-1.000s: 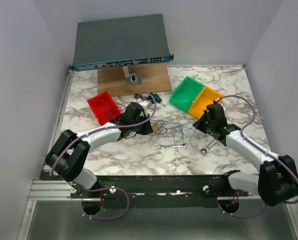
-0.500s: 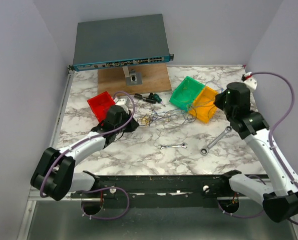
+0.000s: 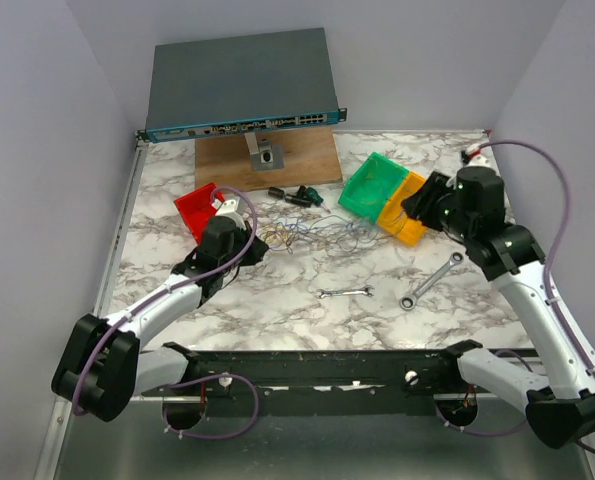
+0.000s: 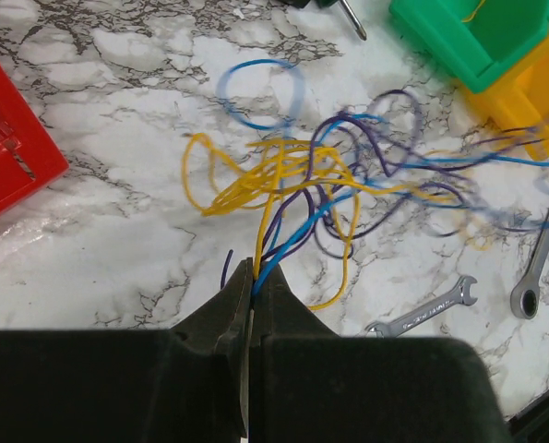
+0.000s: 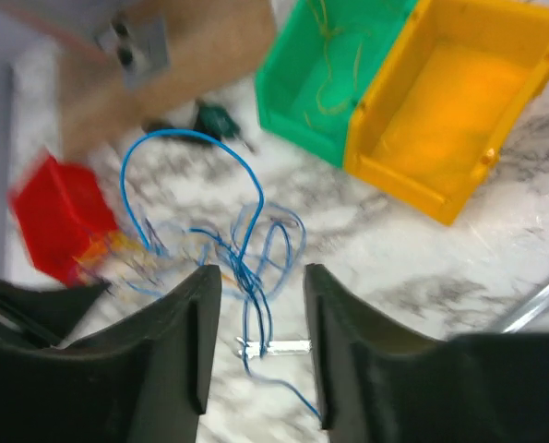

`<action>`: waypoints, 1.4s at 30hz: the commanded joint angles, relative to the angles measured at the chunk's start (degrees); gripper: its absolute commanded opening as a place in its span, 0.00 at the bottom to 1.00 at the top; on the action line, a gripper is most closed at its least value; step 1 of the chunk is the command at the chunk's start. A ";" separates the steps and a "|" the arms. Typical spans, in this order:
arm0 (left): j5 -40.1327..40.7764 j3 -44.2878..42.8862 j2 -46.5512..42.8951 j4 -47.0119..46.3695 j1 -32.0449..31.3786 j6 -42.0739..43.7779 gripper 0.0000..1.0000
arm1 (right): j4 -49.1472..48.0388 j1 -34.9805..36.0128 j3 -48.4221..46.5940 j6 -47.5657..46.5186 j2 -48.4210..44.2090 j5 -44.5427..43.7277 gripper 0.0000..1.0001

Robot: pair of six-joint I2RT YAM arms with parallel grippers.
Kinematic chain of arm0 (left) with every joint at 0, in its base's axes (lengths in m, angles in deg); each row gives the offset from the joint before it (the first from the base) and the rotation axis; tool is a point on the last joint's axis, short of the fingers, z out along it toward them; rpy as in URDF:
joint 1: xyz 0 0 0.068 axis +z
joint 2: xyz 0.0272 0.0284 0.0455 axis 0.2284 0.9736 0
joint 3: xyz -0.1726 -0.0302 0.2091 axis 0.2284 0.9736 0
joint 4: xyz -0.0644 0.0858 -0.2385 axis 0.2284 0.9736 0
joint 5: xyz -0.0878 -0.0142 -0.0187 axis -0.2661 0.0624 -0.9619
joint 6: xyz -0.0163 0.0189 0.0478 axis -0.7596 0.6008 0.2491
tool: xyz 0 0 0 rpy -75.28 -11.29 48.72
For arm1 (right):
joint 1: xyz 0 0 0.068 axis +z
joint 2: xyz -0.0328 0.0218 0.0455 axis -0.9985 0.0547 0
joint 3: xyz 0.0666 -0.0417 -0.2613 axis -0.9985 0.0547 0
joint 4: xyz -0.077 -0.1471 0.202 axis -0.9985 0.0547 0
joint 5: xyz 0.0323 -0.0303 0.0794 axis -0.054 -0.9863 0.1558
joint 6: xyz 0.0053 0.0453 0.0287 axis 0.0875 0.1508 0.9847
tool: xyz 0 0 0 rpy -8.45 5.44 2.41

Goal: Untangle the cables

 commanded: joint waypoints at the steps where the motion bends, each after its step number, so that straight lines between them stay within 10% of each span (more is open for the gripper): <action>1: 1.93 0.73 -1.64 -1.38 0.32 0.55 0.00 | 2.52 -0.20 9.03 -0.01 -2.11 9.79 0.69; 3: 1.43 0.99 -1.79 -1.99 0.32 0.55 0.00 | 1.86 -0.26 12.49 0.17 -3.80 7.04 0.81; 18: -0.72 -1.30 1.95 -0.65 0.32 1.17 0.00 | -16.67 5.13 29.64 -1.82 5.03 15.36 0.78; 35: -0.21 -1.29 1.38 -0.61 0.32 1.45 0.00 | -25.49 18.21 21.57 -2.99 31.87 0.48 0.60; 38: 0.05 -1.27 1.38 -0.49 0.32 1.43 0.00 | -26.05 18.71 21.00 -2.88 33.92 0.43 0.49; 42: 2.23 -1.02 0.29 0.44 0.32 1.27 0.00 | -22.34 18.70 20.42 -1.09 31.96 -5.07 0.01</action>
